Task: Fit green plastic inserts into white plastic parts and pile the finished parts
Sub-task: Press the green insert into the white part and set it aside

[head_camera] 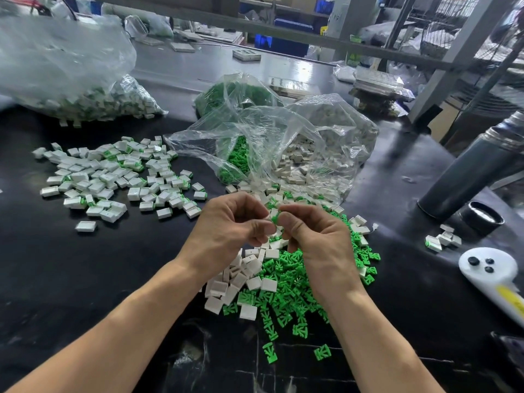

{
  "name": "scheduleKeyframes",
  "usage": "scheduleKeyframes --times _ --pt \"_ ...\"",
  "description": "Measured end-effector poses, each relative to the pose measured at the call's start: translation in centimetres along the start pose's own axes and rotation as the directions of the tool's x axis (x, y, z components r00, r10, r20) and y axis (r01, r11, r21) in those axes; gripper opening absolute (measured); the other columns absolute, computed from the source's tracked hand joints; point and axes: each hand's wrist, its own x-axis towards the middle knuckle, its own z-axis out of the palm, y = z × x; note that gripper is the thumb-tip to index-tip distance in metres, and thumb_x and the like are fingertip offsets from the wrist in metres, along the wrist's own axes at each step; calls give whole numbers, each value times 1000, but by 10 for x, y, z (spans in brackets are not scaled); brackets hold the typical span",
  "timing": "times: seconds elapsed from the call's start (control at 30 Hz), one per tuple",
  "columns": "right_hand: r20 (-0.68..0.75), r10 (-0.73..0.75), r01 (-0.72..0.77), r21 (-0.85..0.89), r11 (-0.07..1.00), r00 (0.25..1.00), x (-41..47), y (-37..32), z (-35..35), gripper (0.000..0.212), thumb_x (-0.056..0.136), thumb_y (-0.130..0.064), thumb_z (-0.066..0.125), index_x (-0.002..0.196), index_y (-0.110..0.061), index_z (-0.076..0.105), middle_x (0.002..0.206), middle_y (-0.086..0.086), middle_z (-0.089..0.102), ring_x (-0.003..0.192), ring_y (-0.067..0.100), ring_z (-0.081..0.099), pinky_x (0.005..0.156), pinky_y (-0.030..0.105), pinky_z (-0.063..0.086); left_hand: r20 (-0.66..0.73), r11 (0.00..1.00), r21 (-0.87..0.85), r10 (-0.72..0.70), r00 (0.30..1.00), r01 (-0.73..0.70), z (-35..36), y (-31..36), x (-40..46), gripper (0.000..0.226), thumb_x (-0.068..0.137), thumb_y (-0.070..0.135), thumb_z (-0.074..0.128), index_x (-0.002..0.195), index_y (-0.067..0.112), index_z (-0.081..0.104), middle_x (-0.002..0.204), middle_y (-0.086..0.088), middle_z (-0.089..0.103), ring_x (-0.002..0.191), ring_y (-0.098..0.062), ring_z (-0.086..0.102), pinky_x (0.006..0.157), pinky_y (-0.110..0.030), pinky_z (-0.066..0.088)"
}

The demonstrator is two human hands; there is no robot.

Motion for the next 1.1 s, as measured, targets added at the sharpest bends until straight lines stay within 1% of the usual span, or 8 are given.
scheduleKeyframes --times 0.13,0.23,0.33,0.43,0.53,0.73,0.9,1.1 --pt "-5 3 -3 -24 1000 1000 -1 2 -1 6 89 -9 77 94 -13 78 76 0 73 64 9 59 58 25 49 8 1000 -4 4 1000 -4 1 3 -2 29 73 18 84 93 3 69 76 -15 73 65 -18 70 64 -28 62" --pt "-18 -13 12 -36 999 1000 -1 4 -1 5 90 -12 78 94 -15 78 76 -1 73 64 8 60 58 25 49 9 1000 -13 5 1000 -5 3 4 -2 25 77 11 82 95 0 69 78 -13 74 67 -18 70 66 -27 62" --pt "-48 -42 40 -36 999 998 -1 6 -1 5 91 -12 78 94 -15 78 75 -4 72 61 5 59 56 21 49 26 1000 -3 -5 1000 5 4 6 -2 18 83 1 78 99 0 71 82 -11 76 71 -17 72 66 -22 59" --pt "-58 -79 77 -48 996 995 -1 8 0 4 91 -12 77 95 -15 78 75 -5 73 62 4 60 56 18 48 24 1000 9 -13 1000 13 4 6 -3 15 86 0 77 100 2 72 83 -10 77 72 -15 73 64 -18 56" --pt "-48 -101 97 -85 992 994 -3 9 1 4 91 -16 78 94 -19 77 77 -5 74 65 4 63 62 18 51 -15 1000 -5 -18 1000 18 4 5 -2 15 85 0 78 99 2 73 83 -12 77 70 -16 73 63 -20 57" --pt "1 -31 31 -162 986 1000 -4 8 1 2 94 -22 74 92 -22 75 76 -9 73 69 5 63 68 24 52 -59 1000 24 -4 998 5 2 2 -2 15 82 2 81 94 7 74 80 -12 76 69 -18 71 69 -31 64" --pt "46 -93 103 -335 937 995 -7 5 -2 2 96 -27 73 95 -28 72 83 -11 73 73 1 63 68 17 50 -64 997 72 2 998 3 2 1 -2 13 84 -1 79 91 9 74 76 -8 75 66 -14 69 64 -27 61" --pt "16 -155 152 -330 932 988 -12 7 6 5 97 -23 71 93 -27 71 82 -10 70 74 4 63 69 23 52 -80 999 28 -28 996 30 3 2 -3 13 84 -4 78 90 6 72 73 -9 74 63 -16 70 63 -29 62"
